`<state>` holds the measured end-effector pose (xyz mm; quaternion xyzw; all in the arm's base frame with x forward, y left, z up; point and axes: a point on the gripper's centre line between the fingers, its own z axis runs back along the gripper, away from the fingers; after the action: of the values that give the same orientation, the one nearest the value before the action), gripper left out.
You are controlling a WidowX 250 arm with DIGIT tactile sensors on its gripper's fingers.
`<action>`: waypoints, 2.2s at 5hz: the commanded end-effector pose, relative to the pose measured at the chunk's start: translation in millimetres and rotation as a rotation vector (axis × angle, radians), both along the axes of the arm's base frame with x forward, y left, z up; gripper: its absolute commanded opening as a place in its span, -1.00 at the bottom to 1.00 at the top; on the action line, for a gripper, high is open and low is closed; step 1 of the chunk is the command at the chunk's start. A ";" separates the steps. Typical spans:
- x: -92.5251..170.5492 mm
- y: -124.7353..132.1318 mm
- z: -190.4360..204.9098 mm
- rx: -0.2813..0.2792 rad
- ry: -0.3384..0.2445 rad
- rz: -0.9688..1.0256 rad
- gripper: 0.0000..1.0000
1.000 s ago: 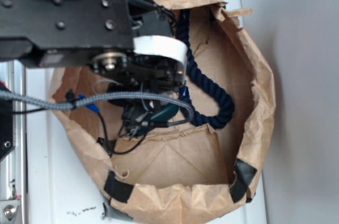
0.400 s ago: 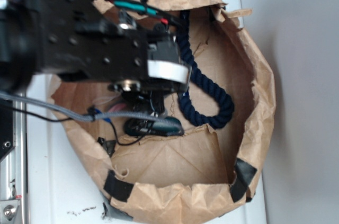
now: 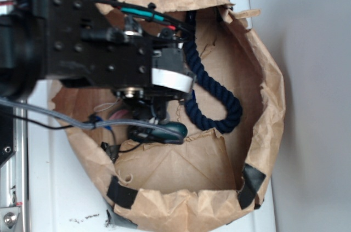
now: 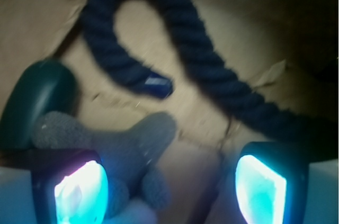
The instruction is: Grab the gray animal.
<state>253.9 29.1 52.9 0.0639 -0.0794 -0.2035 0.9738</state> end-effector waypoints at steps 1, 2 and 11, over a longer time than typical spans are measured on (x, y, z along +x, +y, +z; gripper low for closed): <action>9.8 8.6 49.8 -0.058 0.038 0.032 1.00; 11.8 11.4 49.3 -0.045 0.047 0.037 1.00; -17.4 -3.1 4.5 -0.021 0.128 -0.034 1.00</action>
<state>229.8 27.3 50.0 0.0344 -0.0087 -0.2190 0.9751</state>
